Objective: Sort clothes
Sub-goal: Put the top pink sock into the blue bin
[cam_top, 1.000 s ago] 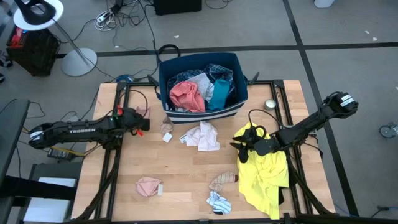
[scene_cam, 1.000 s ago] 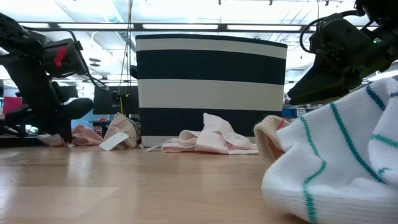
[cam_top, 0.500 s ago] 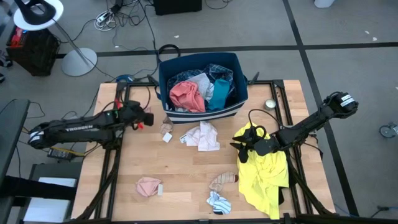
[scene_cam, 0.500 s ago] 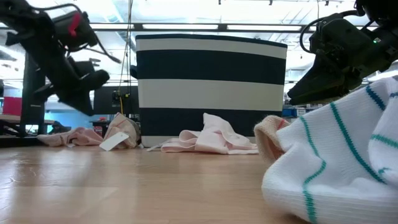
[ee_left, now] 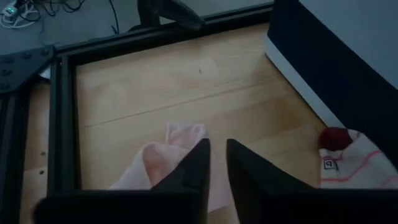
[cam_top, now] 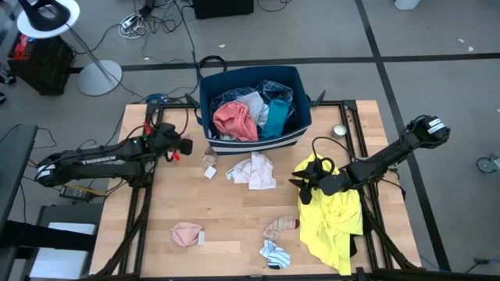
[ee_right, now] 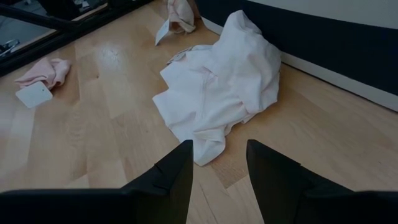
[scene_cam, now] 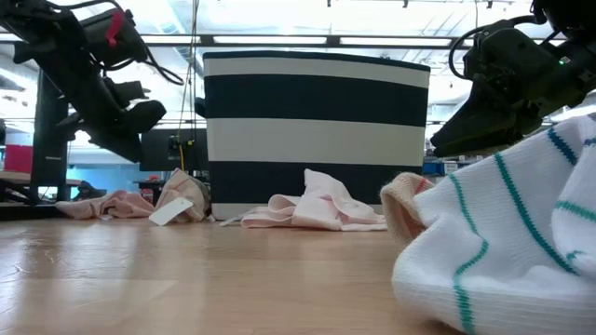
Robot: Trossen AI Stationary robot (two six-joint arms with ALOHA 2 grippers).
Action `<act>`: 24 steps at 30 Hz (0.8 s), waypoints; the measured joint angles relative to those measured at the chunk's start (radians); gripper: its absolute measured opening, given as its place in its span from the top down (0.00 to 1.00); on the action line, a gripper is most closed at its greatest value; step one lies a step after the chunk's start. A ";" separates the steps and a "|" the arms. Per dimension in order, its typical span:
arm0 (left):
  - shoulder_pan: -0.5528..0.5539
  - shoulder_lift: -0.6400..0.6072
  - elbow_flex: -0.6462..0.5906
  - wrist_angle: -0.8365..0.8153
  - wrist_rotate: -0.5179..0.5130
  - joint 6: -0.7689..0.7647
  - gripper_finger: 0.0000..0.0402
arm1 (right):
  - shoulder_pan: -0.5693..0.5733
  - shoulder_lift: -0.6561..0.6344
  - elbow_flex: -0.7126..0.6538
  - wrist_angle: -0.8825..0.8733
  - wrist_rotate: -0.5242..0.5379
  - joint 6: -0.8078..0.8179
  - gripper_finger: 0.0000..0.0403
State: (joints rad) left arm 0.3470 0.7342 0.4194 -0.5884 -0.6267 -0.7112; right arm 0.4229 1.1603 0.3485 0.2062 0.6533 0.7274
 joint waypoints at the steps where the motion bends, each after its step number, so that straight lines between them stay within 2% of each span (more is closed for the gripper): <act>1: 0.000 0.004 0.000 0.000 -0.005 0.001 0.83 | 0.000 0.000 0.000 0.000 0.000 -0.002 0.63; 6: 0.014 0.063 0.000 0.001 -0.017 -0.001 0.69 | 0.000 0.000 0.000 0.000 0.000 -0.005 0.63; 9: 0.028 0.125 0.000 0.006 -0.017 -0.007 0.64 | 0.000 0.000 0.000 0.000 0.000 -0.005 0.63; 16: 0.074 0.282 0.000 0.085 -0.021 -0.029 0.62 | 0.000 0.000 0.000 0.000 0.000 0.001 0.63; 24: 0.149 0.476 0.000 0.074 0.019 -0.119 0.62 | 0.000 0.000 0.000 0.000 0.000 0.002 0.63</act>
State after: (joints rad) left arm 0.4964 1.2103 0.4191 -0.5140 -0.6079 -0.8305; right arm 0.4229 1.1603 0.3485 0.2064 0.6533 0.7290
